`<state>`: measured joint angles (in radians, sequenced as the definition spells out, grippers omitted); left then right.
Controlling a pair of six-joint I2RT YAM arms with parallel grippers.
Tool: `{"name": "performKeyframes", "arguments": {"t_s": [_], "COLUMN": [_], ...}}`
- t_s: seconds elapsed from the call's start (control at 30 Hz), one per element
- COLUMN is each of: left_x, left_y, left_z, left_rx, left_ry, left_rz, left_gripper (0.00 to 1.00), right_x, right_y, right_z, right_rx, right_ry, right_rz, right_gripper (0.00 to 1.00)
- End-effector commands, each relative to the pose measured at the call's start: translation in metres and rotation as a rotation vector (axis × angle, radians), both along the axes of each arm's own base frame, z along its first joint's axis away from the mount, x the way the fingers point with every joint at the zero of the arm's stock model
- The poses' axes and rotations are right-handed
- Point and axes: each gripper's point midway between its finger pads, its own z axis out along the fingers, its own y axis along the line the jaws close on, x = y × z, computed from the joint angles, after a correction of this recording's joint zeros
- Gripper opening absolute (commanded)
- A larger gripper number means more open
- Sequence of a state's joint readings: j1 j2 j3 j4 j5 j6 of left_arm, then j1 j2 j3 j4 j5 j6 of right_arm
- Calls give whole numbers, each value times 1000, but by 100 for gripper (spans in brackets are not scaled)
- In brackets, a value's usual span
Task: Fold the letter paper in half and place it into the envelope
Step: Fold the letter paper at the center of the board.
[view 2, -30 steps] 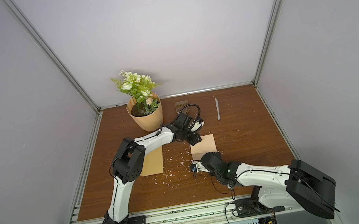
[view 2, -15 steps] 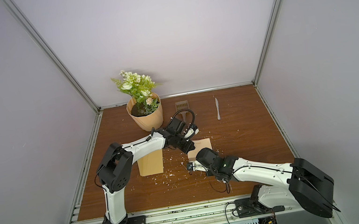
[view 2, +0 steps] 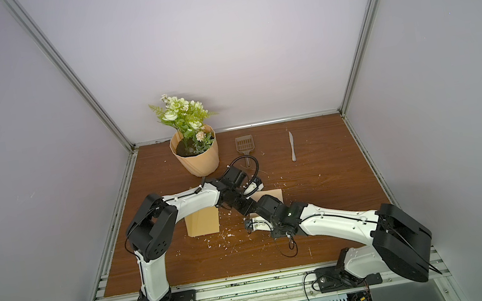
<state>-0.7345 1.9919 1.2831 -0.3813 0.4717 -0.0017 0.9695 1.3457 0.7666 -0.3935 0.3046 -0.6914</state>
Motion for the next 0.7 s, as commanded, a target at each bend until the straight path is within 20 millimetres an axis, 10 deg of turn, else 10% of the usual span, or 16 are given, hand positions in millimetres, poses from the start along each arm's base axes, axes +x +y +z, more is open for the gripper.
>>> {"name": "performKeyframes", "arguments": {"t_s": [0.0,0.67], "left_x": [-11,9], "left_y": [4,-4], "left_z": [2,64], "left_rx": [0,-106], "left_ry": [24,-65], "left_rz": [-36,-26], "left_gripper": [0,0], "right_x": [-18,-58], "right_y": [11,43], "right_z": [-1,-6], "right_rx": [-5,100], "right_ry": [137,778], "right_rz": [34,7], "right_gripper": [0,0]}}
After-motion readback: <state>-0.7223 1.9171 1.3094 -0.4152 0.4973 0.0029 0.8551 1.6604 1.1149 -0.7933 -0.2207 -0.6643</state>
